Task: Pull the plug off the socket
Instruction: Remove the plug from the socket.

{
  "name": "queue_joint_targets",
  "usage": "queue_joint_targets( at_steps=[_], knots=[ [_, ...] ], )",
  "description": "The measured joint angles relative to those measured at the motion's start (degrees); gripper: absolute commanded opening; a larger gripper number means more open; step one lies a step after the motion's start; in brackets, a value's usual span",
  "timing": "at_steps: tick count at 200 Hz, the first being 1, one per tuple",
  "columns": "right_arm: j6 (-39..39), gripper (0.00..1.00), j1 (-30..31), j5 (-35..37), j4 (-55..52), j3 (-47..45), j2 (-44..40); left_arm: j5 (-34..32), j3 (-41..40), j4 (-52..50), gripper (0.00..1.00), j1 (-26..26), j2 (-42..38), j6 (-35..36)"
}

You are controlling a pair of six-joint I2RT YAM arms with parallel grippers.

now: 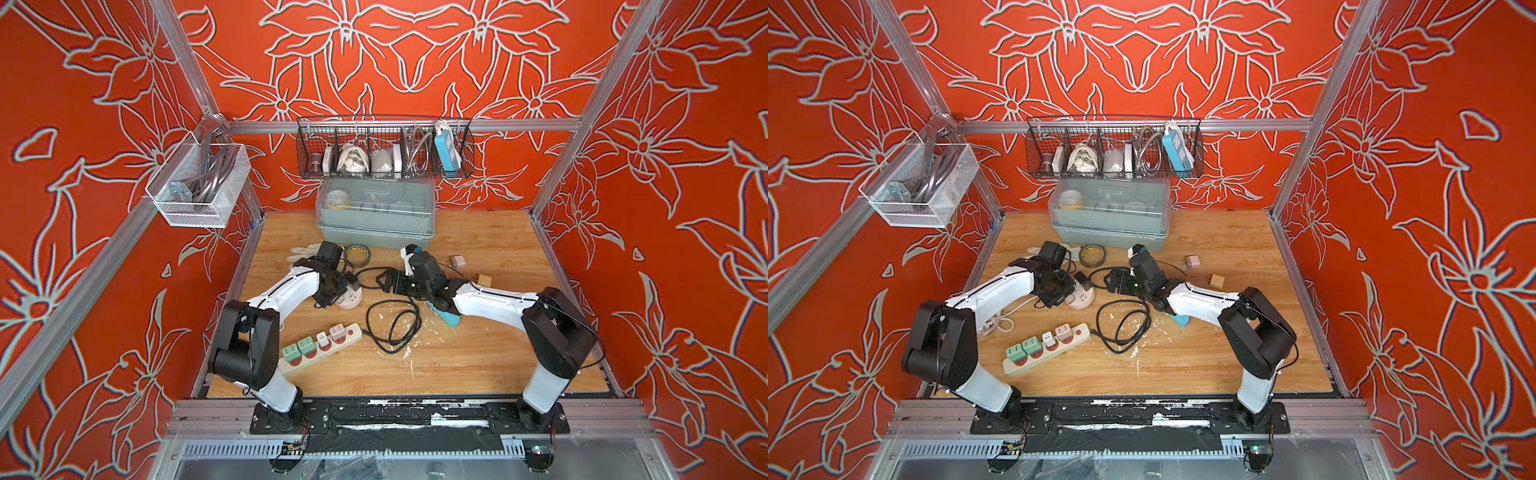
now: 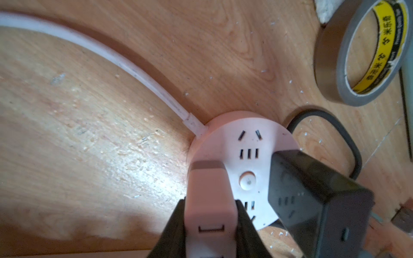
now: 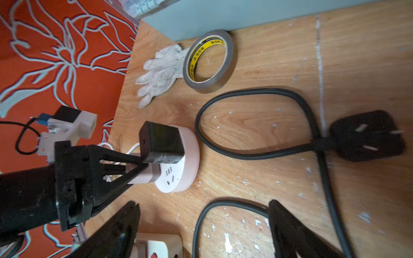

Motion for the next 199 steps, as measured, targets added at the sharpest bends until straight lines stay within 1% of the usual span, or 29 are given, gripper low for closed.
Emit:
queue_joint_targets(
  at_steps=[8,34,67,86,123,171,199],
  knots=[
    [0.7,0.87,0.4,-0.4,2.3,0.0,1.4,0.9,0.2,-0.1,0.00,0.3,0.1,-0.5],
    [2.6,0.80,1.1,-2.0,8.1,-0.5,5.6,1.8,2.3,-2.2,0.00,0.5,1.4,-1.1],
    [2.9,0.75,1.4,-4.6,12.2,-0.5,9.3,4.4,2.8,-3.8,0.00,1.2,1.6,-1.5],
    [3.4,0.70,1.7,-5.4,15.1,-0.5,11.9,5.7,3.3,-4.9,0.00,1.5,1.7,-1.9],
    [4.8,0.64,2.9,-6.1,19.4,-0.3,16.2,7.7,4.7,-6.4,0.00,1.8,3.2,-2.3],
    [7.0,0.62,3.9,-6.4,25.7,1.0,19.8,8.8,5.1,-6.5,0.00,2.1,3.5,-2.3],
    [8.7,0.56,4.0,-6.7,29.2,2.4,22.2,10.6,5.1,-6.3,0.00,2.2,3.5,-2.3]
  ],
)
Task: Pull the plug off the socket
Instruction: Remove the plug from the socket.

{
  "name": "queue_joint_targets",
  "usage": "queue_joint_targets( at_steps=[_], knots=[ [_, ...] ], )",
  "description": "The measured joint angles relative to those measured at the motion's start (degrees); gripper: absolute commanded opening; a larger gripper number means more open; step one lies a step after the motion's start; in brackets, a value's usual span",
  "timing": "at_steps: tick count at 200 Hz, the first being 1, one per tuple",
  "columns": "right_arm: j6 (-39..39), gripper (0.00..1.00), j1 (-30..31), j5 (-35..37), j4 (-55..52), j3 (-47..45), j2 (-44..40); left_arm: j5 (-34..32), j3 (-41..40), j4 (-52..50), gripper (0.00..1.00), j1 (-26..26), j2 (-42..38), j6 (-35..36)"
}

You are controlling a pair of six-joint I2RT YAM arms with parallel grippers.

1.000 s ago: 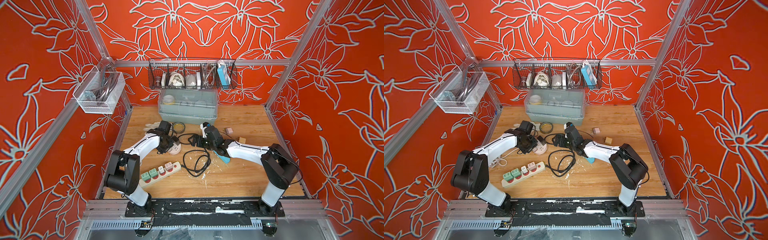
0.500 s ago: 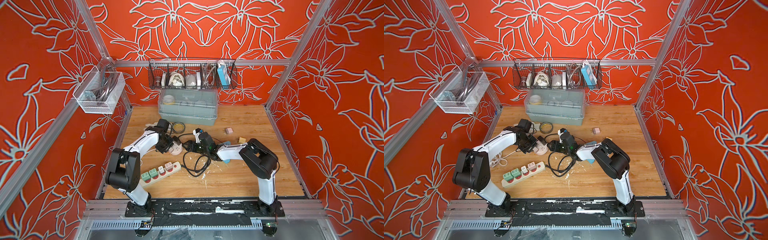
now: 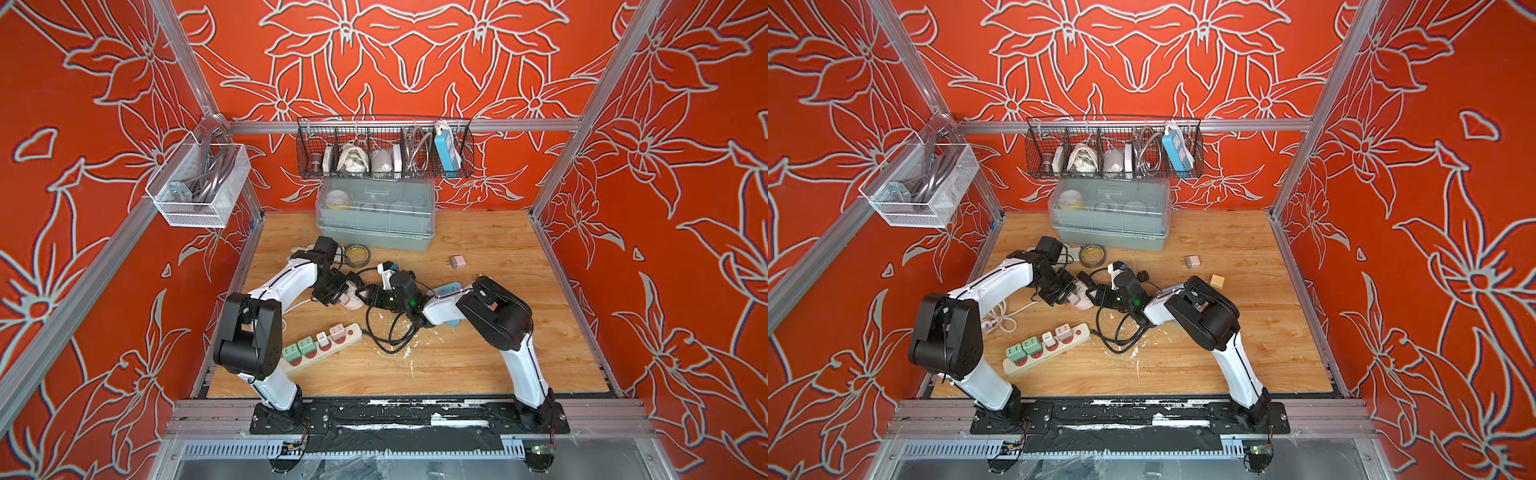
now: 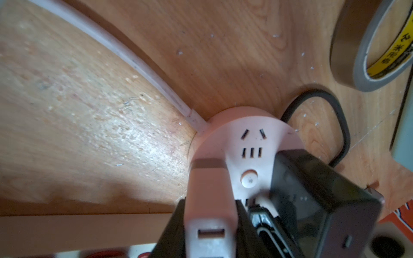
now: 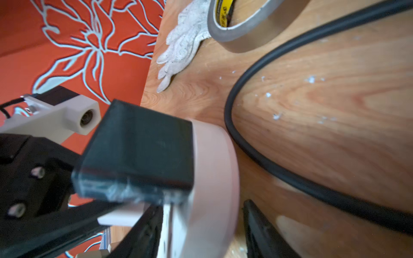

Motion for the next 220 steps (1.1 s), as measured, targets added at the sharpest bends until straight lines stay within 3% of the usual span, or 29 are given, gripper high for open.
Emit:
queue_joint_targets(
  at_steps=[45,80,110,166,220],
  knots=[
    [2.8,0.47,0.6,0.2,4.0,-0.1,1.6,1.7,-0.5,0.6,0.00,0.0,-0.1,-0.2],
    [5.9,0.25,0.8,0.6,6.8,-1.0,1.5,2.3,-1.4,1.7,0.00,0.0,-0.7,-1.2],
    [8.1,0.00,0.9,0.9,8.1,-2.3,1.4,2.3,-1.5,1.8,0.00,0.0,-0.8,-1.8],
    [12.0,0.00,1.5,4.5,6.2,-2.8,0.3,2.4,-2.6,2.7,0.00,0.8,-1.6,-2.1],
    [13.9,0.00,2.3,6.9,3.4,-2.6,-0.4,6.8,-7.5,7.6,0.00,3.9,-5.0,2.0]
  ],
)
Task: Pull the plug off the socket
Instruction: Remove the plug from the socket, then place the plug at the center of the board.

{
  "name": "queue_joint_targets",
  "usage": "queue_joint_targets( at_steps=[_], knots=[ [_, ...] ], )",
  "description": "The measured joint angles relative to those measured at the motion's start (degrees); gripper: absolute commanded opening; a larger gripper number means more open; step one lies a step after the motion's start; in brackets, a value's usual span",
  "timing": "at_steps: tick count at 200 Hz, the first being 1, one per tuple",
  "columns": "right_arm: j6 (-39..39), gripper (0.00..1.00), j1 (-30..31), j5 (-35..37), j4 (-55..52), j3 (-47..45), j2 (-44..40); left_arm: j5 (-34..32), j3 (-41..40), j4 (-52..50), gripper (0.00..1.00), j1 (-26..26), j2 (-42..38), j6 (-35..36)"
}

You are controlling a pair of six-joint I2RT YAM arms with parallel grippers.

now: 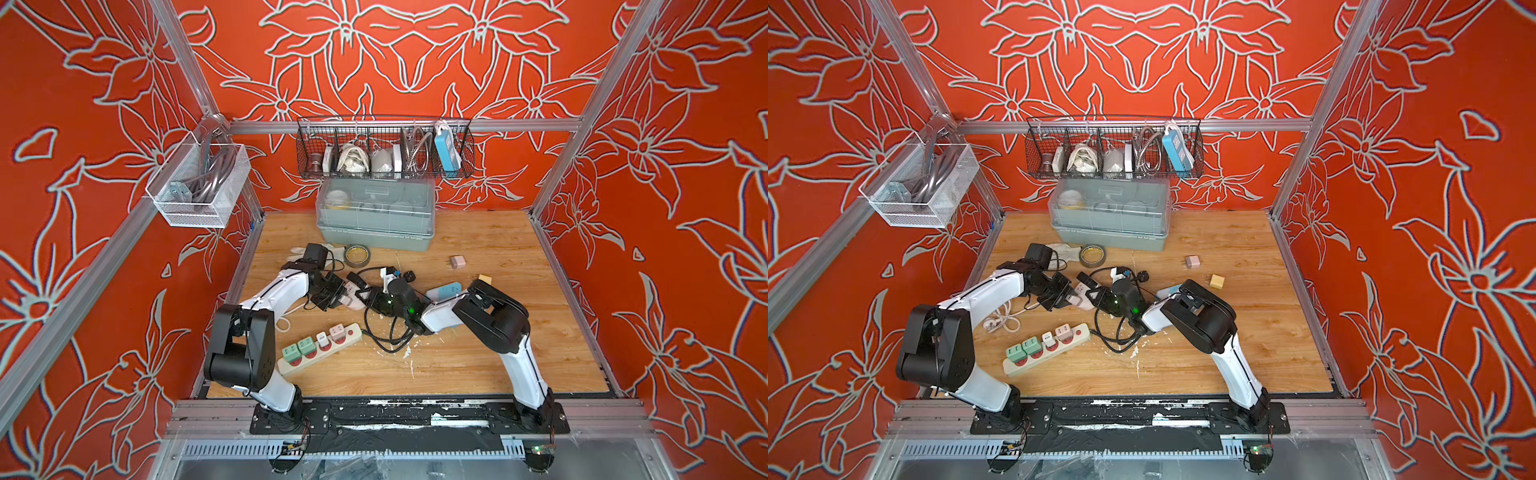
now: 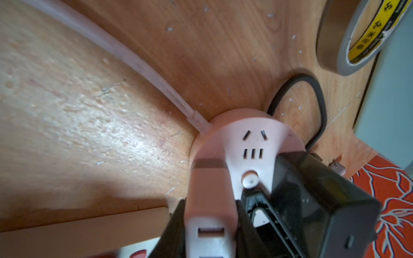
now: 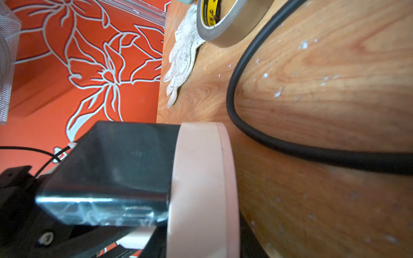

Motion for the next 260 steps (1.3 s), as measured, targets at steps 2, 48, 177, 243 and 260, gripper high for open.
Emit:
queue_joint_targets(
  at_steps=[2,48,177,243,260],
  knots=[
    [0.0,0.00,0.0,0.1,-0.1,0.0,-0.1,-0.1,0.2,-0.2,0.00,0.0,0.0,0.3],
    [-0.4,0.00,0.6,1.8,-2.0,0.9,-0.8,-5.6,7.4,-8.1,0.00,-2.3,3.3,6.7],
    [0.2,0.00,2.2,2.9,-0.5,-0.1,-0.7,-4.0,3.9,-7.5,0.00,0.1,-0.6,10.5],
    [0.0,0.00,0.4,4.5,-0.9,-1.0,-0.9,-24.0,18.6,-16.8,0.00,-4.0,1.3,14.3],
    [0.0,0.00,0.5,4.7,-0.9,-1.0,-1.0,-24.4,16.7,-16.8,0.00,-4.3,1.4,14.5]
  ],
)
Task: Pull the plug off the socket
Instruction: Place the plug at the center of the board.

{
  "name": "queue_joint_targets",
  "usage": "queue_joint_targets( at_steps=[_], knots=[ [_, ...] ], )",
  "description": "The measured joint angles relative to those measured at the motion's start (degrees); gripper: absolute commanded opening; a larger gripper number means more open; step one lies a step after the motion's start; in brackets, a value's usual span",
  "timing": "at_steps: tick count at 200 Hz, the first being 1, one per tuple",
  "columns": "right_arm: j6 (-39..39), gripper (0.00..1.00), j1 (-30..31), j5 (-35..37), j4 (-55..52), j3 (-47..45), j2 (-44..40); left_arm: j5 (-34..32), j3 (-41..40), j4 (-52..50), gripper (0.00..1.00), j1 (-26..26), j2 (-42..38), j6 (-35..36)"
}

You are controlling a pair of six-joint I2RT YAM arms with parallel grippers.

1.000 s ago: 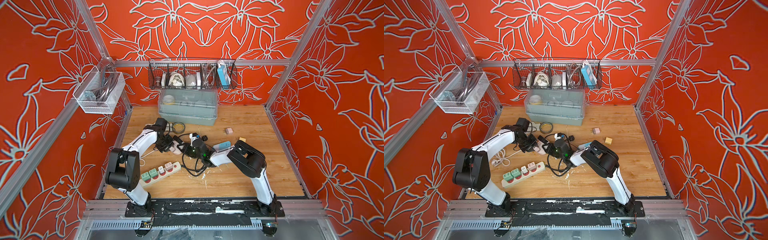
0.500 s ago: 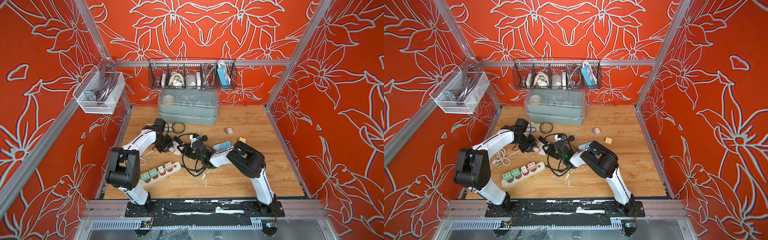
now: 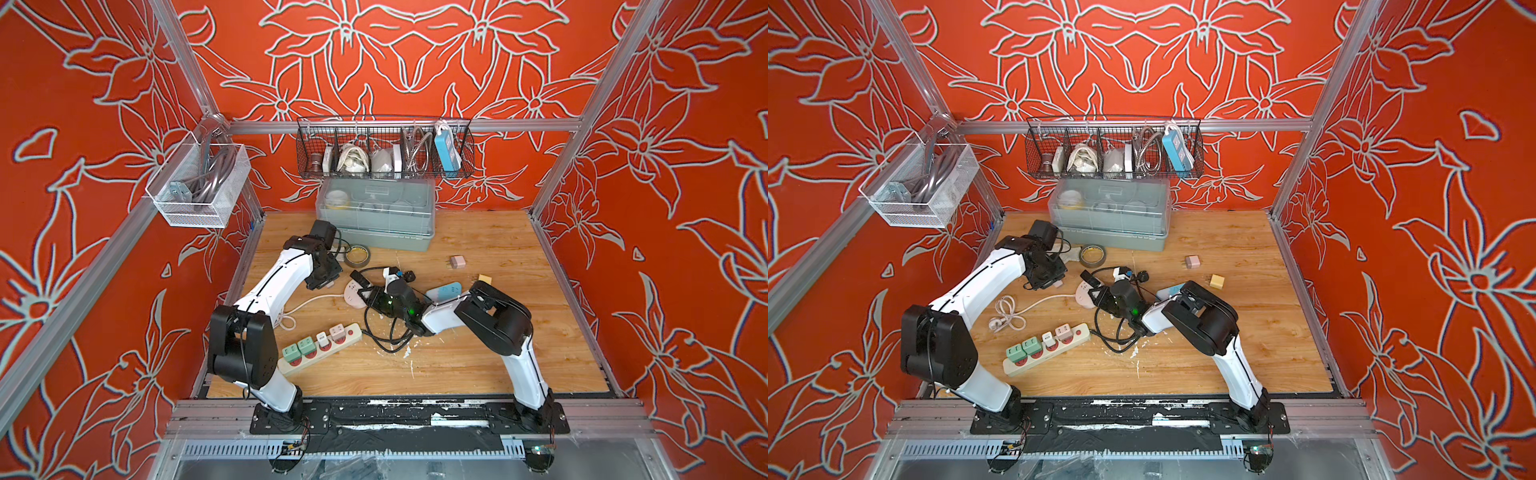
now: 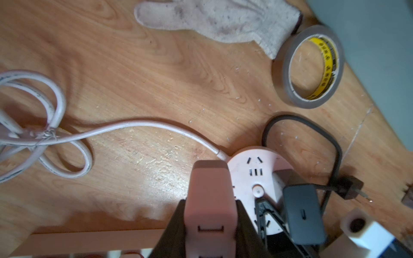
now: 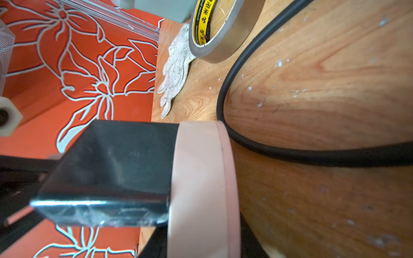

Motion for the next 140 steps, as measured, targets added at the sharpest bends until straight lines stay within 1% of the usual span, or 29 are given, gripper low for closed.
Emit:
queue_joint_targets(
  at_steps=[20,50,70,74,82,100,115,140],
  knots=[
    [0.0,0.00,0.0,0.0,0.1,0.0,0.0,2.6,-3.6,2.2,0.00,1.7,-1.3,0.4],
    [-0.2,0.00,0.0,-0.1,0.2,0.0,0.0,13.1,-12.1,12.4,0.00,8.1,-7.5,0.4],
    [-0.3,0.00,0.0,-0.2,0.3,0.0,0.0,18.4,-16.1,19.9,0.00,11.7,-10.5,-0.7],
    [-0.3,0.02,0.0,-0.2,0.3,0.0,0.0,19.2,-16.7,21.3,0.00,12.2,-10.7,-0.9],
    [-0.4,0.05,0.0,-0.3,0.3,0.0,0.0,20.5,-17.8,24.2,0.00,12.8,-11.0,-1.2],
    [-0.6,0.07,0.0,-0.4,0.2,0.0,-0.1,22.6,-20.3,30.9,0.00,13.8,-11.1,-2.0],
    [-1.0,0.11,0.0,-0.5,0.1,0.0,-0.2,24.2,-22.2,35.6,0.04,14.6,-10.7,-2.8],
    [-1.7,0.17,0.0,-0.5,-0.9,-0.4,-1.1,27.1,-22.7,42.4,0.05,15.7,-6.8,-4.3]
  ],
)
